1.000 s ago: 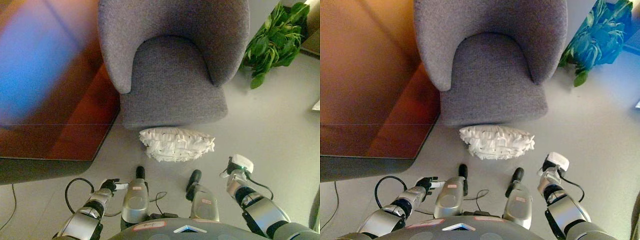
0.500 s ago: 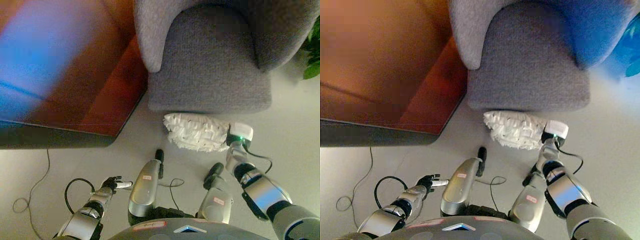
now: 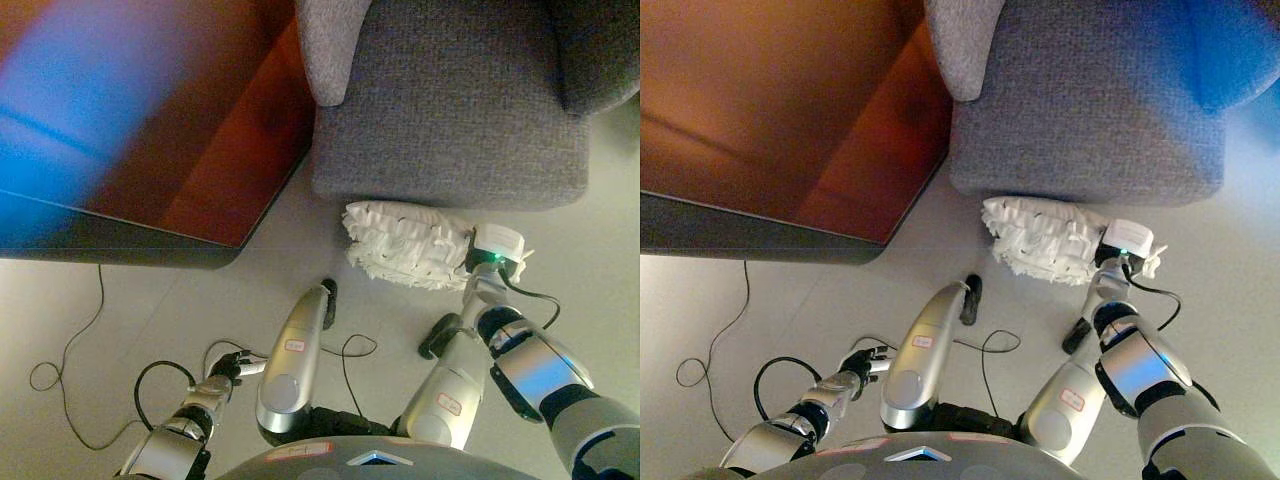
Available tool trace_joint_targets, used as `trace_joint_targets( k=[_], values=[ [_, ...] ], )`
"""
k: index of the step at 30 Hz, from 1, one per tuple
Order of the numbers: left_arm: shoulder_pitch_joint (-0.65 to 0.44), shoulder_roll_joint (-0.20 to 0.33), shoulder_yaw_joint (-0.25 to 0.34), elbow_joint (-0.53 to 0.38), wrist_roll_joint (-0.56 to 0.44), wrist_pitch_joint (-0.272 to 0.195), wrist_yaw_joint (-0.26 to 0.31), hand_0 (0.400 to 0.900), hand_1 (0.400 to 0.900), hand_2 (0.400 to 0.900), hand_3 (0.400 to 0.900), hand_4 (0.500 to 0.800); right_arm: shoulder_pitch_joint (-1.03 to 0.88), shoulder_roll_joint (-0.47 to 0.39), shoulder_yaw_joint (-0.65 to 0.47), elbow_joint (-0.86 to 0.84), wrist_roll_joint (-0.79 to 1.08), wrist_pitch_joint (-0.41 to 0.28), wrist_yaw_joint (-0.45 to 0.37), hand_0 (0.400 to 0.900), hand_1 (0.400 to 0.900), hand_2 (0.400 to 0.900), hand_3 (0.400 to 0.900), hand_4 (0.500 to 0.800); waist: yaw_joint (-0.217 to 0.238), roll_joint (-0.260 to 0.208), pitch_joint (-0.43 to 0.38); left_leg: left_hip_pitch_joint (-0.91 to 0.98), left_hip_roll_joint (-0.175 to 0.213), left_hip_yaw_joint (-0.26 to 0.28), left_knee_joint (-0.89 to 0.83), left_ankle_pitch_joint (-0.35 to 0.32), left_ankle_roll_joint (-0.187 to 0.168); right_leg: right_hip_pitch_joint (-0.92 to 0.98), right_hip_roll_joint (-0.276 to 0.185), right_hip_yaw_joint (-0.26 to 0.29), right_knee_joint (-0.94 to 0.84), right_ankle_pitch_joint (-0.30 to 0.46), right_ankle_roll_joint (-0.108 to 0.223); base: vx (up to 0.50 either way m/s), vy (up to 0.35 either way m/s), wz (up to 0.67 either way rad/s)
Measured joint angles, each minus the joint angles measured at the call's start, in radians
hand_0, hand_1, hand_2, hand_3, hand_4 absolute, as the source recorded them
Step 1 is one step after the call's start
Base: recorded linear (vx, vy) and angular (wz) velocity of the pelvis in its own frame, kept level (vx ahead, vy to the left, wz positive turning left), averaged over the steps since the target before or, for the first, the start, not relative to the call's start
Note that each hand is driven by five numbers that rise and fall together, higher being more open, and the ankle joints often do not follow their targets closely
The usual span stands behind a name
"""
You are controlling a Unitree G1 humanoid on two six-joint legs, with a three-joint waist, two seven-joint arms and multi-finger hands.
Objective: Pick up the pillow and put it on the sofa.
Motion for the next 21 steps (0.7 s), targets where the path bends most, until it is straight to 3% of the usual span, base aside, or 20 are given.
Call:
trace_joint_targets(
  k=[13,15,17,19,21],
  values=[
    [0.016,-0.001,0.000,-0.013,-0.068,-0.027,-0.002,0.900,0.900,0.900,0.900,0.800,-0.148,-0.081,0.001,0.035,0.057,-0.032,0.020,0.900,0.900,0.900,0.900,0.800,-0.009,0.037,0.038,-0.255,0.000,-0.032,0.239,-0.031,-0.014,-0.278,0.005,0.108,0.258,-0.064,-0.011,-0.09,0.013,0.05],
    [0.027,0.000,0.000,-0.021,-0.080,-0.036,-0.003,0.900,0.900,0.900,0.900,0.800,-0.187,-0.087,0.001,0.044,0.058,-0.038,0.021,0.900,0.900,0.900,0.900,0.800,-0.009,0.039,0.037,-0.306,0.000,-0.044,0.268,-0.032,-0.015,-0.330,0.020,0.126,0.286,-0.065,-0.012,-0.10,0.014,0.08],
    [0.034,0.007,0.001,-0.033,-0.110,-0.045,-0.007,0.900,0.900,0.900,0.900,0.800,-0.217,-0.104,0.000,0.042,0.059,-0.038,0.031,0.900,0.900,0.900,0.900,0.800,-0.006,0.044,0.035,-0.368,0.000,-0.053,0.315,-0.033,-0.018,-0.391,0.043,0.162,0.375,-0.105,-0.044,-0.13,0.017,0.10],
    [0.040,0.015,0.004,-0.049,-0.129,-0.048,-0.008,0.900,0.900,0.900,0.900,0.800,-0.265,-0.131,0.007,0.043,0.060,-0.039,0.050,0.900,0.900,0.900,0.900,0.800,-0.009,0.052,0.035,-0.448,0.003,-0.065,0.386,-0.041,-0.031,-0.469,0.058,0.198,0.464,-0.161,-0.016,-0.11,0.015,0.06],
    [0.045,0.013,0.005,-0.049,-0.147,-0.045,-0.017,0.900,0.900,0.900,0.900,0.800,-0.329,-0.155,0.036,0.045,0.067,-0.045,0.086,0.900,0.900,0.900,0.900,0.800,-0.005,0.059,0.037,-0.517,0.013,-0.078,0.424,-0.041,-0.034,-0.538,0.072,0.202,0.502,-0.163,-0.026,-0.07,0.004,0.03]
  ],
)
